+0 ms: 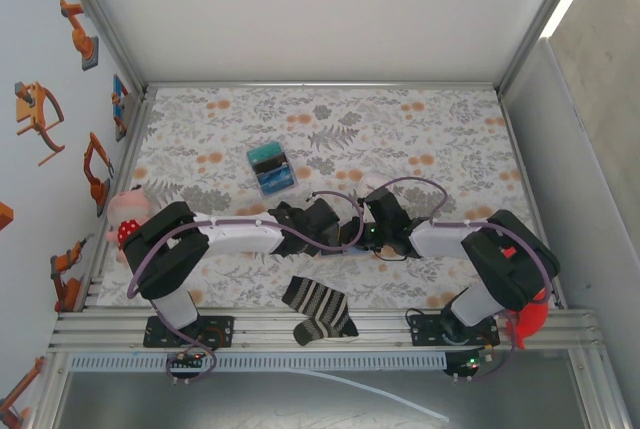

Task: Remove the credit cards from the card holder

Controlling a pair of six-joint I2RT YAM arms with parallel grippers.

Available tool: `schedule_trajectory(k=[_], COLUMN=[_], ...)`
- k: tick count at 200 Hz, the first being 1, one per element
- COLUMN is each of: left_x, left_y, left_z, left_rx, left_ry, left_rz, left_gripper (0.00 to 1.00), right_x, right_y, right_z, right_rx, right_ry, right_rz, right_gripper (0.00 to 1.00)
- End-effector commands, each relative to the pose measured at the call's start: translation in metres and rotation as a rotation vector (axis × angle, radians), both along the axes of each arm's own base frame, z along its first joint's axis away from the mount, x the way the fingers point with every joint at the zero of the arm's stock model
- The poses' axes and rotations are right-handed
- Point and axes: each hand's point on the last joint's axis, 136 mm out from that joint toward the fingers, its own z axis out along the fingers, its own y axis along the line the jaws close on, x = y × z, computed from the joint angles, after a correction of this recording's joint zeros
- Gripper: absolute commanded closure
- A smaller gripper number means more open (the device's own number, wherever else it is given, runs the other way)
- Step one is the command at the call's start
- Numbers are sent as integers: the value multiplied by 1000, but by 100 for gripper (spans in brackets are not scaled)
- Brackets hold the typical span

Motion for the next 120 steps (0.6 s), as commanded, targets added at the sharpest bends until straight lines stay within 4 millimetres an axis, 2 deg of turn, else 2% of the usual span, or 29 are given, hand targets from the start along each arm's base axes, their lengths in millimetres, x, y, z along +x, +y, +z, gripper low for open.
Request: schedule_trajectory(k=[1, 27, 70, 120], left_x=[-7, -7, -6, -6], left_y=[8, 7, 6, 3], left_z=[-15, -14, -12, -4], left_rx=[60, 59, 51, 21], left_ry=[44, 44, 41, 37], left_rz=[2, 2, 1, 5], left_gripper=[3, 3, 3, 3], right_x=[-1, -1, 0, 0], right_y=[5, 5, 4, 4], right_z=[4, 10, 14, 15], right_rx=[41, 67, 104, 113], right_ry=[-11, -19, -30, -35], right_rz=[21, 17, 10, 8], right_gripper=[90, 92, 100, 100])
